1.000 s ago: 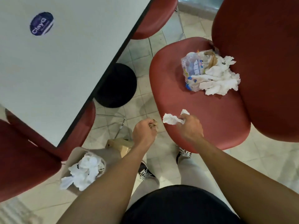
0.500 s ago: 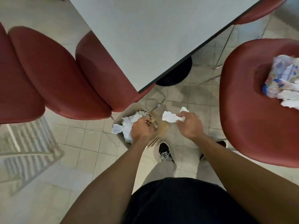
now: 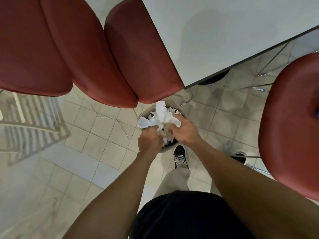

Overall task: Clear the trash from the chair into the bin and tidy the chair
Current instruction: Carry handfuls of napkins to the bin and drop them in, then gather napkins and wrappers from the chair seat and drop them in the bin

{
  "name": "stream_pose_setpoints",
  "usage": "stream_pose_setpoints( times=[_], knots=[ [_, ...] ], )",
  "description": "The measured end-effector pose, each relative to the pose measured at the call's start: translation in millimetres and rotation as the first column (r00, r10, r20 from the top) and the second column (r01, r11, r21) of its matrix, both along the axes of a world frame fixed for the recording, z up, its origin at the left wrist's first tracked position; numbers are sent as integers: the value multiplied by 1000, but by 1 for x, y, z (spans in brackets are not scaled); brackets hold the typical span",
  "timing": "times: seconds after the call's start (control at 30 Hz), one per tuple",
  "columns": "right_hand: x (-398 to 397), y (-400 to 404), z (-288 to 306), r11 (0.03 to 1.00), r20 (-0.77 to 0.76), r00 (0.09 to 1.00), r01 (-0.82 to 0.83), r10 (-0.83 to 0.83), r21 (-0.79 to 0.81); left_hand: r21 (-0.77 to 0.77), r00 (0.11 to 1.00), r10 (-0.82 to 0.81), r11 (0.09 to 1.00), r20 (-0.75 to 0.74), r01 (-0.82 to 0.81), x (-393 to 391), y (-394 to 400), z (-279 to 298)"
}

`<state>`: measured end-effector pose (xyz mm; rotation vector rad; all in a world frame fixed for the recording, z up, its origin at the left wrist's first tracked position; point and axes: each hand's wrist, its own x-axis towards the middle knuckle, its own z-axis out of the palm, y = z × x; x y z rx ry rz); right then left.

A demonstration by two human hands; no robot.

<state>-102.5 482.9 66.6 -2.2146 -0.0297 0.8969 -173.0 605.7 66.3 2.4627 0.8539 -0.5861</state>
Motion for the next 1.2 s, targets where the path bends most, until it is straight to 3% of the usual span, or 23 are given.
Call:
stream_pose_setpoints(
  times=[0.3,0.63,0.83,1.2],
  knots=[
    [10,-30,3,998,-46,999,22,-24,-54,6,994,-75,997,74,75,34,-23,13],
    [38,-162,14,969,-55,971,224,-231,-104,28,936,-348,937,60,347,94,-123,26],
    [56,-272,22,908,-36,915,393,-402,-146,34,860,-507,862,47,506,130,-219,27],
    [68,-474,-6,743,10,760,638,-650,-200,63,612,-780,622,130,780,199,-415,12]
  ],
)
